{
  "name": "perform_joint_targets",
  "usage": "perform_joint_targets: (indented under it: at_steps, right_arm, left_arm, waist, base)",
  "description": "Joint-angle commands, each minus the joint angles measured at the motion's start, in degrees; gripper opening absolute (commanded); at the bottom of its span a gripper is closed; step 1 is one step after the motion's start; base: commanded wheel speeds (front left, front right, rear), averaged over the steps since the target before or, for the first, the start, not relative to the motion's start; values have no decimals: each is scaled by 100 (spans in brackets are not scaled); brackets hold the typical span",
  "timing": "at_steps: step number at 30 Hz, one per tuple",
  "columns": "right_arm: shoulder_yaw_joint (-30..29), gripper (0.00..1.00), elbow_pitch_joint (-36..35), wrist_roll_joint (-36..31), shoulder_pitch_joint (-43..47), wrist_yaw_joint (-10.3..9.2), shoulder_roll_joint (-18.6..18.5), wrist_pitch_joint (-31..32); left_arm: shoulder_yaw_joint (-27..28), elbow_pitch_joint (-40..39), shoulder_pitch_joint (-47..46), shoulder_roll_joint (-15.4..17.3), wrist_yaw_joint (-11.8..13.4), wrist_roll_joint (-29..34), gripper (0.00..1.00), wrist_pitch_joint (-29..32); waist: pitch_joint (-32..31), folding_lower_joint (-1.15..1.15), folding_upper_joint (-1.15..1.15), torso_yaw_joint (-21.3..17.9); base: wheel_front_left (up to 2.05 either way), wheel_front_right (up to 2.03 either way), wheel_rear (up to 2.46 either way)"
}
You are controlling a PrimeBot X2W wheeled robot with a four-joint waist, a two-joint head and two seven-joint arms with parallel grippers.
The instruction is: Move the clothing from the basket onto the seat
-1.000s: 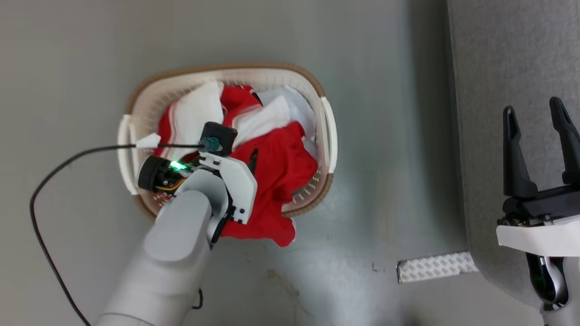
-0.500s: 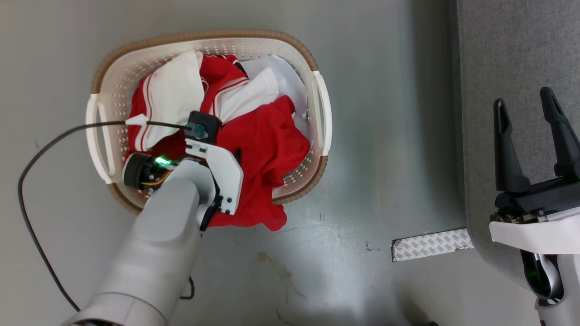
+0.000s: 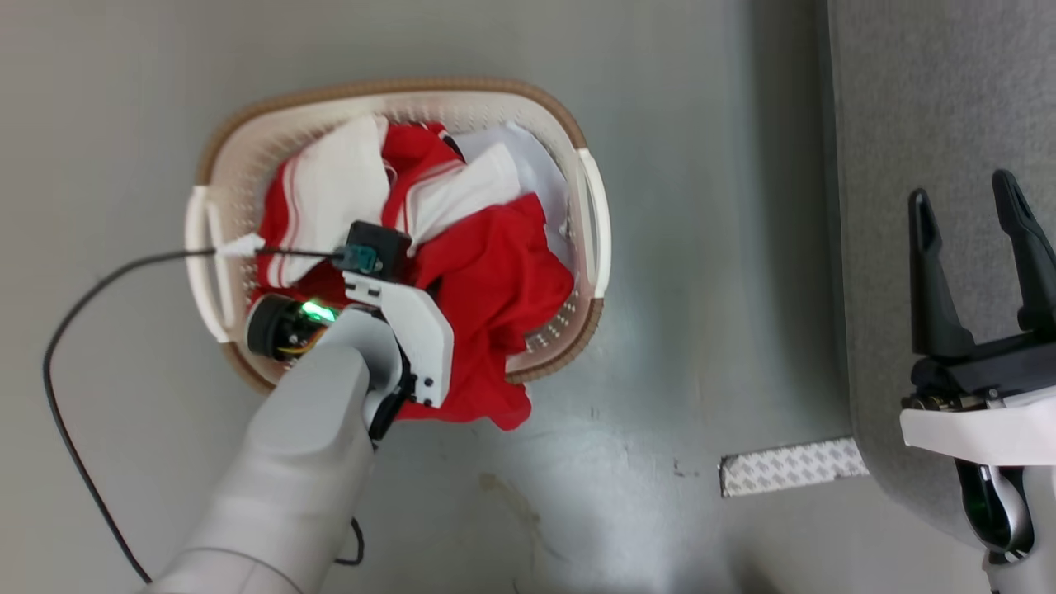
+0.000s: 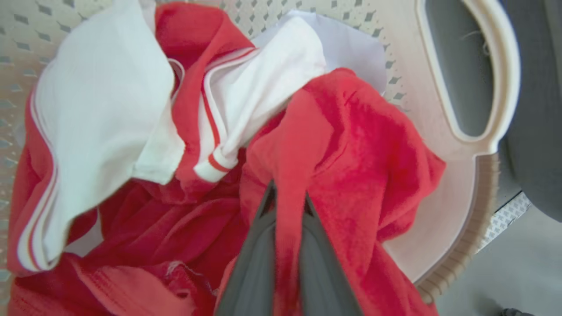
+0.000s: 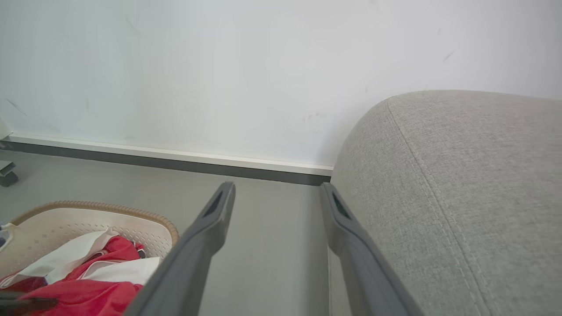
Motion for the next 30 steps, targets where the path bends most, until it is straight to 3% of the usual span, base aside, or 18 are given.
perform_joint_targets:
  at_steps: [1, 14, 21, 30]
  right_arm:
    - [-74, 100, 32, -1, 90, -13, -61, 5]
    - [-138, 100, 232, -51, 808, -13, 1, 5]
    - [-190, 100, 367, -76, 1293, -13, 76, 5]
    - [-291, 100, 469, -151, 2062, -12, 125, 5]
  left_arm:
    - [-8, -106, 127, 36, 29, -98, 0, -190]
    - [-130, -1295, 1168, 33, 49, -843, 0, -813]
    - [-121, -2234, 1842, 87, 247, -979, 0, -764]
    - [-14, -3965, 3035, 543, 728, -961, 0, -863]
  waist:
    - [-252, 0, 0, 137]
    - [-1862, 0, 0, 571]
    - [-2638, 0, 0, 701]
    - [-3689, 0, 0, 849]
  base:
    - [0, 0, 0]
    - [0, 0, 0]
    - [0, 0, 0]
    - [0, 0, 0]
